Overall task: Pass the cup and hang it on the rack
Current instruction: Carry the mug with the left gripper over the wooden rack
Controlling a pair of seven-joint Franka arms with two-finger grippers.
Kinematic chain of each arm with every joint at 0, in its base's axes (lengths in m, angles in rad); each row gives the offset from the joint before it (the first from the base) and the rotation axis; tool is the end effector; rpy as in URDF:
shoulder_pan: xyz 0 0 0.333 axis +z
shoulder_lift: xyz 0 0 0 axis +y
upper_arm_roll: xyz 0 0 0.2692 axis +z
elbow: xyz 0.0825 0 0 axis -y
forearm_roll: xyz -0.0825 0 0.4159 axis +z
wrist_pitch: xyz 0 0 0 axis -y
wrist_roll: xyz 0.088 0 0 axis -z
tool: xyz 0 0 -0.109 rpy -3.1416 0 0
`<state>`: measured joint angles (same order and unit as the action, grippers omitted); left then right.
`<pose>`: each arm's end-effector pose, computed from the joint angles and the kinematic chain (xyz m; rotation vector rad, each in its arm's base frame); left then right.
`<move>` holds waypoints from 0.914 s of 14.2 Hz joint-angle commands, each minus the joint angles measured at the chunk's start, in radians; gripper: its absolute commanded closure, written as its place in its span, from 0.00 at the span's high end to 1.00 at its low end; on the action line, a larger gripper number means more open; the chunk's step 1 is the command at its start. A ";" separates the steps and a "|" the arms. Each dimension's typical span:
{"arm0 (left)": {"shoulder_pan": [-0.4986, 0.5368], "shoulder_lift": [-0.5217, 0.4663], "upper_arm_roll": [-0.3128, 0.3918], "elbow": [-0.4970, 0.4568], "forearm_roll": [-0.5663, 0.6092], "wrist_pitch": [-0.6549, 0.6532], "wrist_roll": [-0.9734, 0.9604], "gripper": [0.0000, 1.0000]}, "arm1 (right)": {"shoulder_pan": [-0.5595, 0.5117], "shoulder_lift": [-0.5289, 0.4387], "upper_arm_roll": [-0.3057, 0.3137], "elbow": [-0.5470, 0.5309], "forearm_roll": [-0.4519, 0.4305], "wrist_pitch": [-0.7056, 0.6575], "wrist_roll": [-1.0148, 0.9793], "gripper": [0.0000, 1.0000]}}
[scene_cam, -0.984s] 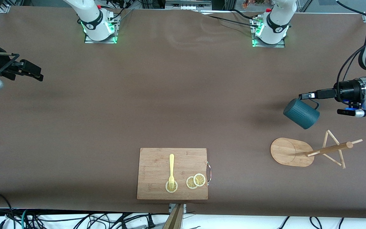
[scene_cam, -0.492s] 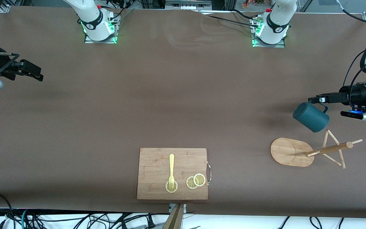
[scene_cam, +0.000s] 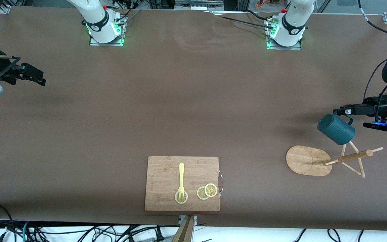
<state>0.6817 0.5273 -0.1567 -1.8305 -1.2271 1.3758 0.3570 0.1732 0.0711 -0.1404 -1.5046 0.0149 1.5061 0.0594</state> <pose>0.5574 0.1917 0.2247 1.5254 0.4842 -0.2192 0.5973 0.0238 0.5617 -3.1377 0.0410 0.1084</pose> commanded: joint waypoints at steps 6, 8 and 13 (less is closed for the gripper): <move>0.036 0.143 -0.009 0.108 -0.035 -0.030 0.069 0.00 | -0.004 -0.004 -0.001 0.007 -0.001 0.008 0.000 1.00; 0.039 0.163 -0.009 0.112 -0.043 -0.029 0.073 0.00 | -0.004 -0.004 -0.001 0.009 -0.003 0.006 0.000 1.00; 0.039 0.209 -0.007 0.146 -0.086 -0.021 0.083 0.00 | -0.004 -0.004 -0.001 0.009 -0.001 0.006 0.000 1.00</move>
<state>0.7145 0.6909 -0.1600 -1.7226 -1.2943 1.3492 0.4352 0.1730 0.0711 -0.1424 -1.5045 0.0149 1.5134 0.0594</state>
